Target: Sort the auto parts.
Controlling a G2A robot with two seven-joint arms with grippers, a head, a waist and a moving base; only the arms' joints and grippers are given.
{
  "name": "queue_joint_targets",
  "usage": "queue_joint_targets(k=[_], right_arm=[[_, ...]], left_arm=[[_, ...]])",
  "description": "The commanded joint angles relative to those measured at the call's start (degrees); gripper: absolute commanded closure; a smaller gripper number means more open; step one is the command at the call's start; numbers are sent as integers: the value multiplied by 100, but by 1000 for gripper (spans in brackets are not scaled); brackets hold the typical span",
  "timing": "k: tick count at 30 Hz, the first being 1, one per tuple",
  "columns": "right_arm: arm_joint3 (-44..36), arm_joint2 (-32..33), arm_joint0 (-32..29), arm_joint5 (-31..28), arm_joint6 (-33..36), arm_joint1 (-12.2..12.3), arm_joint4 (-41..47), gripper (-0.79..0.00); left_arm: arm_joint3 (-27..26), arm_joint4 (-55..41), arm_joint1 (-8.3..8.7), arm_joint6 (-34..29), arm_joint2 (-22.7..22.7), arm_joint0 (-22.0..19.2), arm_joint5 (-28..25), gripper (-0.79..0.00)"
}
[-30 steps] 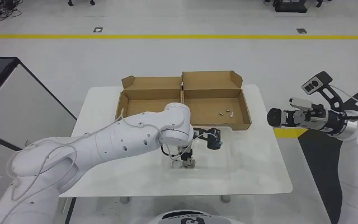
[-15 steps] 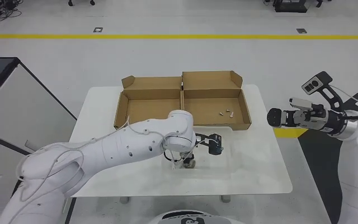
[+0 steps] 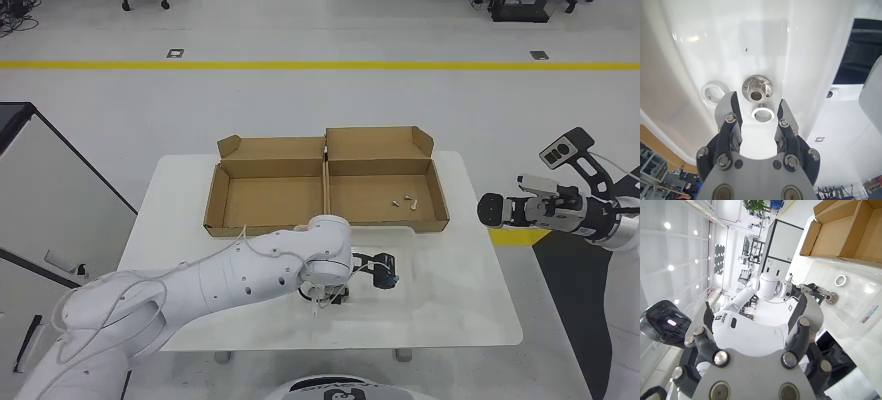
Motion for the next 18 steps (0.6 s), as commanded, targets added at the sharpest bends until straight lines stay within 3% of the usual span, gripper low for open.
queue_joint_targets(k=[1, 18], right_arm=[[0, 0, 0, 0, 0, 0, 0, -785], [0, 0, 0, 0, 0, 0, 0, -785]], left_arm=[[81, 112, -30, -7, 0, 27, 8, -471], [380, 352, -233, -92, 0, 68, 91, -388]])
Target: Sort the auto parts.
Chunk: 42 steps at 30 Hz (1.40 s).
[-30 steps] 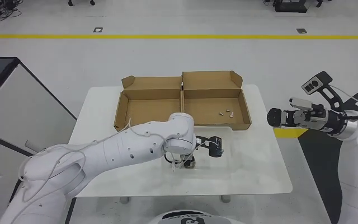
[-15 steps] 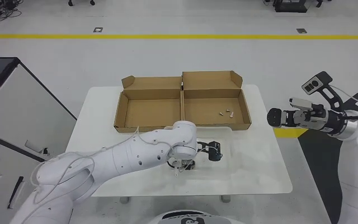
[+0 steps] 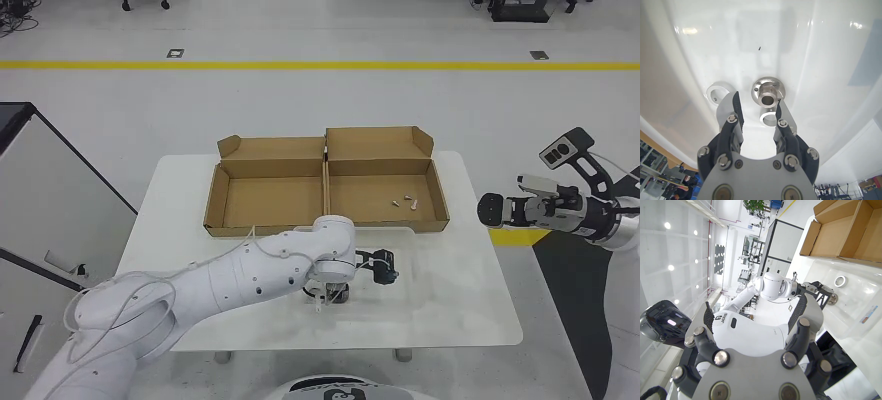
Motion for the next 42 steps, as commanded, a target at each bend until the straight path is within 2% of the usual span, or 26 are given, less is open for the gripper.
queue_joint_targets(k=[1, 22, 34, 42], right_arm=[[0, 0, 0, 0, 0, 0, 0, -785], [0, 0, 0, 0, 0, 0, 0, -785], [0, 0, 0, 0, 0, 0, 0, -785], [0, 0, 0, 0, 0, 0, 0, -785]], left_arm=[[10, 34, -9, -23, 0, 17, 23, -385], [92, 146, -44, 35, 0, 192, -36, -369], [313, 301, -160, 70, 0, 129, -69, -354], [212, 141, -147, 67, 0, 125, -67, -348]])
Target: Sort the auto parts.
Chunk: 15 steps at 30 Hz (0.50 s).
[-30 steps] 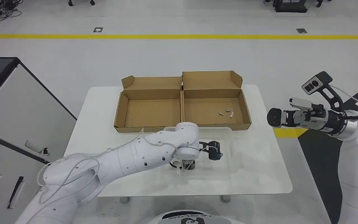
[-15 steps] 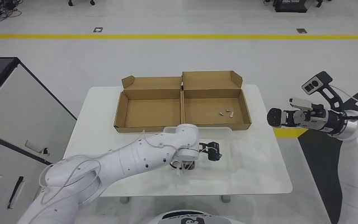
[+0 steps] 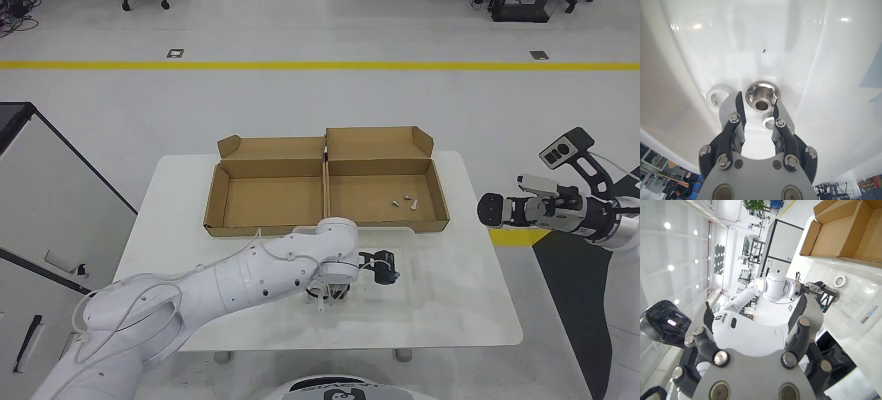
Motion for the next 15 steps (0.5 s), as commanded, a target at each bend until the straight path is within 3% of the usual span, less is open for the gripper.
queue_joint_targets(k=[1, 15], right_arm=[[0, 0, 0, 0, 0, 0, 0, -785], [0, 0, 0, 0, 0, 0, 0, -785]], left_arm=[[-22, -20, 7, 6, 0, 15, -6, -348], [40, 105, 17, 11, 0, 90, -11, -342]])
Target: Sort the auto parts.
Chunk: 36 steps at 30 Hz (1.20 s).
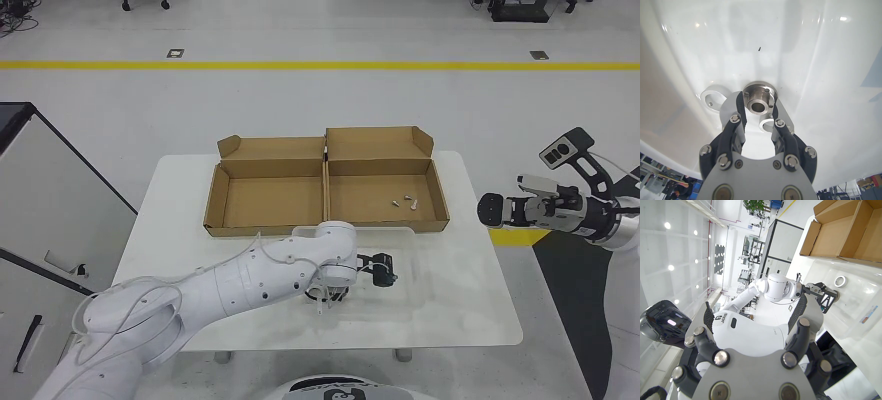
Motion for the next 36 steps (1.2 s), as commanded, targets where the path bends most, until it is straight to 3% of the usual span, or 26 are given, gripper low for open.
queue_joint_targets(k=[1, 9, 11, 13, 23, 36], right_arm=[[0, 0, 0, 0, 0, 0, 0, -785], [0, 0, 0, 0, 0, 0, 0, -785], [0, 0, 0, 0, 0, 0, 0, -785], [0, 0, 0, 0, 0, 0, 0, -785], [0, 0, 0, 0, 0, 0, 0, -785], [0, 0, 0, 0, 0, 0, 0, -785]], left_arm=[[1, -7, -2, -9, 0, -6, 9, -342], [38, 14, 7, 11, 0, 7, -11, -317], [55, 10, 7, 27, 0, 21, -27, -197], [78, 40, 3, 30, 0, 37, -30, 0], [-46, -299, -5, -13, 0, -157, 13, 0], [-1016, -1685, 184, -619, 0, -1418, 619, 0]])
